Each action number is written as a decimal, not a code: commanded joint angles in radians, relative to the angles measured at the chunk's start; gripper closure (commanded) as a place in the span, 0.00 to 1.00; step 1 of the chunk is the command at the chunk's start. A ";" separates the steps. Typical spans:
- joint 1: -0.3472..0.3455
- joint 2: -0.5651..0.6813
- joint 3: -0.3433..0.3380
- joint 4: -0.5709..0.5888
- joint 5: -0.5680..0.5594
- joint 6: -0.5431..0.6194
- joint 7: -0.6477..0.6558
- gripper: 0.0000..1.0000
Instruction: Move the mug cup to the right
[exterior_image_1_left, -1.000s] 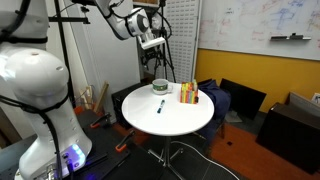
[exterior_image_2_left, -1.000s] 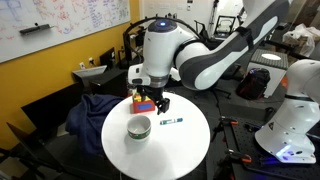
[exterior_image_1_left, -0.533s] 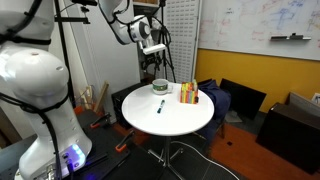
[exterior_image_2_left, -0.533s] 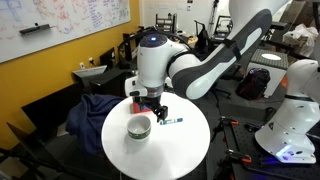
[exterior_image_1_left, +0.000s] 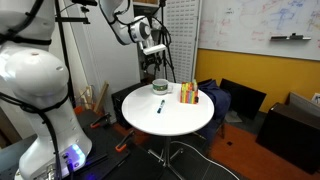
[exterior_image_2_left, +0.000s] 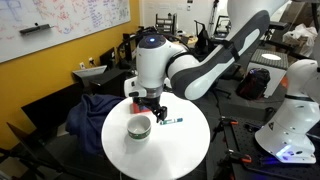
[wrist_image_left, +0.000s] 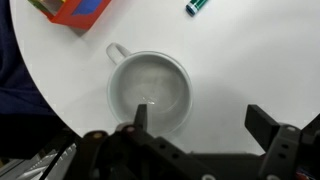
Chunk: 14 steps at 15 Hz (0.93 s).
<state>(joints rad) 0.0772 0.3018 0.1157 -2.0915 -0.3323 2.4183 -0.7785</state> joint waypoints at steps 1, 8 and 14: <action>-0.017 0.043 0.015 0.047 0.032 -0.032 -0.057 0.00; -0.034 0.100 0.016 0.086 0.041 -0.029 -0.135 0.00; -0.049 0.156 0.029 0.113 0.083 -0.036 -0.210 0.00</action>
<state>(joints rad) 0.0481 0.4245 0.1195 -2.0159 -0.2921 2.4168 -0.9365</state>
